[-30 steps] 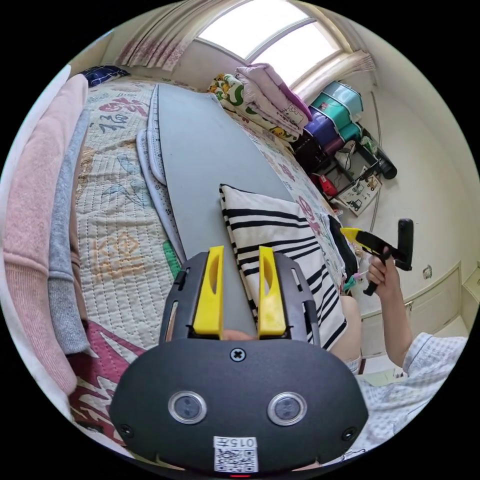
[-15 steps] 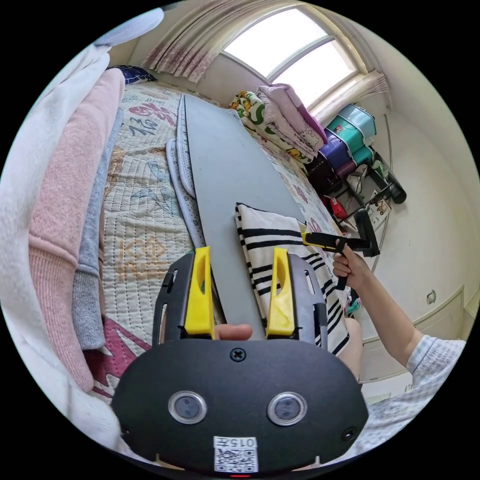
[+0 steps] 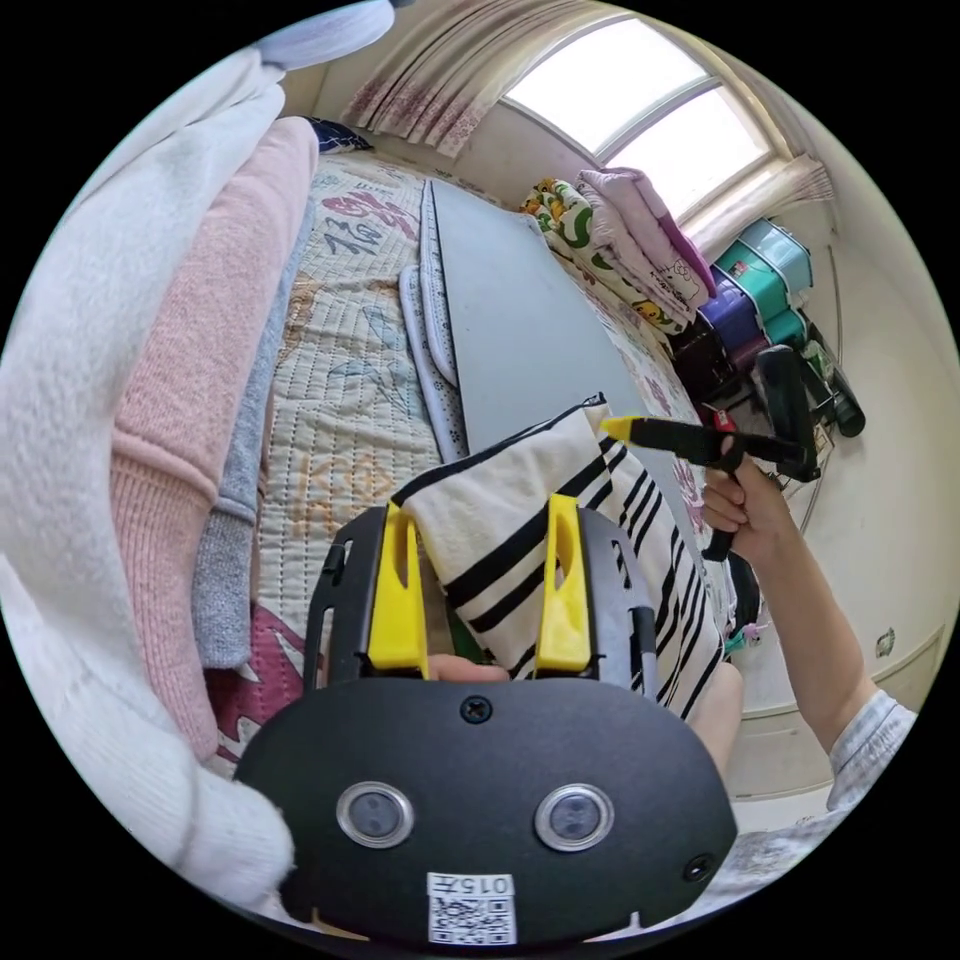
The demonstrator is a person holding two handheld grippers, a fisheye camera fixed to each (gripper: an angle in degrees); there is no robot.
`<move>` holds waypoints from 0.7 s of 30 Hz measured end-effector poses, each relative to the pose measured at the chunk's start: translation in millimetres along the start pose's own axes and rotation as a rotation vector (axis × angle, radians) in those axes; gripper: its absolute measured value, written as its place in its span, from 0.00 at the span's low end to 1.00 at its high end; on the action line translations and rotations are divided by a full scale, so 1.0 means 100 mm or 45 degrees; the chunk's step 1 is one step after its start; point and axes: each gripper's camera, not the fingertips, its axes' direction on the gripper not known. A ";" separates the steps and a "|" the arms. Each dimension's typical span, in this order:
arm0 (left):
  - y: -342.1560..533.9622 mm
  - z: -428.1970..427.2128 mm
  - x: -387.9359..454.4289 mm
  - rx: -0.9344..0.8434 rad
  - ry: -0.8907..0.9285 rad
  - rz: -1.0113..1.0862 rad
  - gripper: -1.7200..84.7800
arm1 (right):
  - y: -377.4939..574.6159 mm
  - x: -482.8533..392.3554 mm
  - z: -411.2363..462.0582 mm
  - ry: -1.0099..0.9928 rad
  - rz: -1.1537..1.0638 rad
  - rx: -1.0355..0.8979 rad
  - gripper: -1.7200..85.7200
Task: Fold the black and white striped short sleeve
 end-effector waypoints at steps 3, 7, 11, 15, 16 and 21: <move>0.01 -0.14 -0.02 0.060 0.010 0.004 0.22 | -0.03 0.31 -0.02 0.115 0.085 0.040 0.10; -0.01 -0.22 -0.06 0.060 0.021 0.007 0.21 | -0.08 0.64 0.27 0.051 0.172 -0.040 0.14; -0.03 -0.35 -0.10 0.066 0.034 0.012 0.20 | -0.13 0.70 0.69 -0.012 0.171 -0.114 0.15; -0.05 -0.50 -0.14 0.077 0.051 0.023 0.18 | -0.16 0.66 0.95 -0.033 0.163 -0.132 0.11; -0.05 -0.53 -0.14 0.080 0.055 0.025 0.18 | -0.15 0.65 0.97 -0.040 0.161 -0.134 0.10; -0.05 -0.84 -0.14 0.141 0.146 0.099 0.15 | 0.05 0.50 0.81 -0.136 0.145 0.023 0.04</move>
